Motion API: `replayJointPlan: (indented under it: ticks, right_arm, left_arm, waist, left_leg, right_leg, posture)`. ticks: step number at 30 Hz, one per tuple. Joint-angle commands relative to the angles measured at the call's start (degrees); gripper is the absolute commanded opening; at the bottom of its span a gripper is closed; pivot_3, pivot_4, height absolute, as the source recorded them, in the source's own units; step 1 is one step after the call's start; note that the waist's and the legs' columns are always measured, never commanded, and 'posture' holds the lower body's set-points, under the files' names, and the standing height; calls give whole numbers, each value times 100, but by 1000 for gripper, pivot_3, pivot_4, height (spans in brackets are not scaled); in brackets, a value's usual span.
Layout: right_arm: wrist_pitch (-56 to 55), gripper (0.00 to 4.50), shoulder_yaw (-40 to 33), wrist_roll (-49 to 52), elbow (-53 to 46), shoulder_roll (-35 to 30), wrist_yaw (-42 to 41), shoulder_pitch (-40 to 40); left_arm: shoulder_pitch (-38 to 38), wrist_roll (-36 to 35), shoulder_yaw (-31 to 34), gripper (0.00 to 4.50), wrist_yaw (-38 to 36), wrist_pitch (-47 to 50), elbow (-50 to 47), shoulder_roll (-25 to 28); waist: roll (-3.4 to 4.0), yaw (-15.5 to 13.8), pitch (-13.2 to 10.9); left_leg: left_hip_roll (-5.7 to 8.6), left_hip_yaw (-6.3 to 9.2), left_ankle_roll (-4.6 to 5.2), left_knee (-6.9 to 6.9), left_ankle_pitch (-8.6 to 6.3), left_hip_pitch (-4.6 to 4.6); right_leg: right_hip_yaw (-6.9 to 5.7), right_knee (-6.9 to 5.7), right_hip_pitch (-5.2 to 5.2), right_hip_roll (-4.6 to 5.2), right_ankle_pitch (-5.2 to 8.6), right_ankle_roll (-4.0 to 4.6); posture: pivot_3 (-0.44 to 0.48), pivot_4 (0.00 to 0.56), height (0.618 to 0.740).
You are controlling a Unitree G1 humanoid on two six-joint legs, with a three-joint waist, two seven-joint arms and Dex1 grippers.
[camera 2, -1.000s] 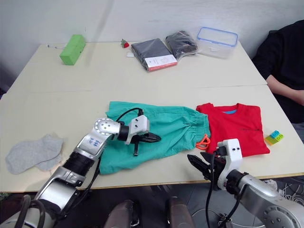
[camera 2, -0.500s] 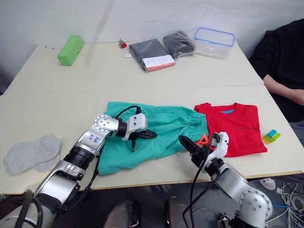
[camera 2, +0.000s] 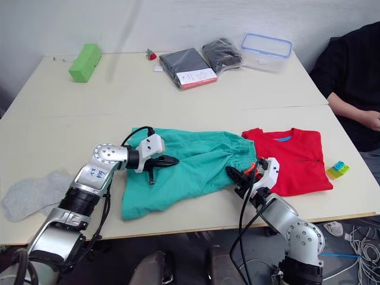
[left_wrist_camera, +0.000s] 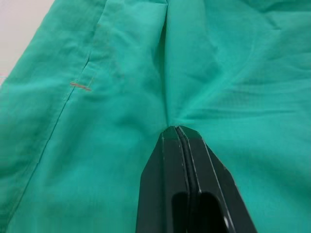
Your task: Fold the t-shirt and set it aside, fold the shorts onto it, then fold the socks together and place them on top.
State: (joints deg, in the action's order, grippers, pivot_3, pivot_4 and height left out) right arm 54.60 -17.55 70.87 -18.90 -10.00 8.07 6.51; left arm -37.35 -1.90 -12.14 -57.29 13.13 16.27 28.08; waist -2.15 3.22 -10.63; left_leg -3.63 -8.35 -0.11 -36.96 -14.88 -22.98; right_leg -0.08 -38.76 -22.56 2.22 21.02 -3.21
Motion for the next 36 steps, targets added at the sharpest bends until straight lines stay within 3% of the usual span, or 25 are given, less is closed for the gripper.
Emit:
replayJointPlan:
  ticks: [1, 7, 13, 19, 25, 28, 32, 36]
  right_arm:
    - [20, 42, 163, -177, 39, -227, -219, 34]
    - [48, 42, 501, -422, -426, -881, -887, 431]
    - [33, 42, 1317, -916, -999, -1826, -2284, 1170]
    - [-121, 42, 2556, -1803, -811, -2372, -3791, 2341]
    - [-992, 42, 3937, -3415, 113, -2278, -4951, 3225]
    - [-1527, 42, 4577, -4150, 704, -1995, -5423, 3542]
    - [-1761, 42, 4844, -4489, 1302, -1466, -5897, 3737]
    - [-1788, 1366, 4819, -4470, 1489, -1171, -6465, 3767]
  left_arm:
    - [200, 138, -110, 0, 17, -109, -247, 121]
    - [310, 296, -108, 0, 335, -202, 53, 73]
    - [331, 258, -14, 0, 531, -198, 182, 20]
    - [413, -526, 801, 0, 615, 706, -927, 205]
    - [1144, -1415, 1953, 0, 587, 1975, -2506, 972]
    - [1732, -1463, 2497, 0, 847, 2217, -2781, 1302]
    - [2218, -1435, 2734, 0, 1135, 2228, -2921, 1398]
    - [2370, -1317, 2607, 0, 1356, 2086, -2866, 1363]
  waist:
    - [-2, 3, 2]
    - [3, -12, -1]
    - [13, -7, -6]
    - [16, 9, -10]
    - [17, 22, -12]
    - [18, 18, -12]
    - [17, -1, -13]
    - [16, -37, -13]
  left_leg:
    - [0, 0, 1, -1, 0, 1]
    - [2, -2, 2, 2, -1, 1]
    - [0, -1, 4, 5, -2, 1]
    - [-3, -1, 20, 3, -13, -11]
    - [-5, -5, -1, 0, -2, -24]
    - [-4, -5, -1, 0, -3, -23]
    - [-4, -5, 1, -3, -4, -23]
    - [4, 4, 15, -5, -13, -24]
  right_leg:
    - [0, 1, 3, 0, -1, -1]
    - [1, 4, 1, 2, -1, -2]
    - [0, 4, -3, -1, -1, -2]
    - [-1, 3, -17, -2, -1, -2]
    - [-2, 13, -26, 1, -1, -2]
    - [-3, 16, -25, 3, -1, -1]
    - [-6, 10, -25, 7, -1, -1]
    - [-22, 11, -18, 21, -2, 1]
  posture:
    - [0, 150, 740]
    - [0, 150, 740]
    - [0, 150, 740]
    - [0, 150, 740]
    - [0, 150, 740]
    - [0, 150, 740]
    - [0, 150, 740]
    - [0, 150, 740]
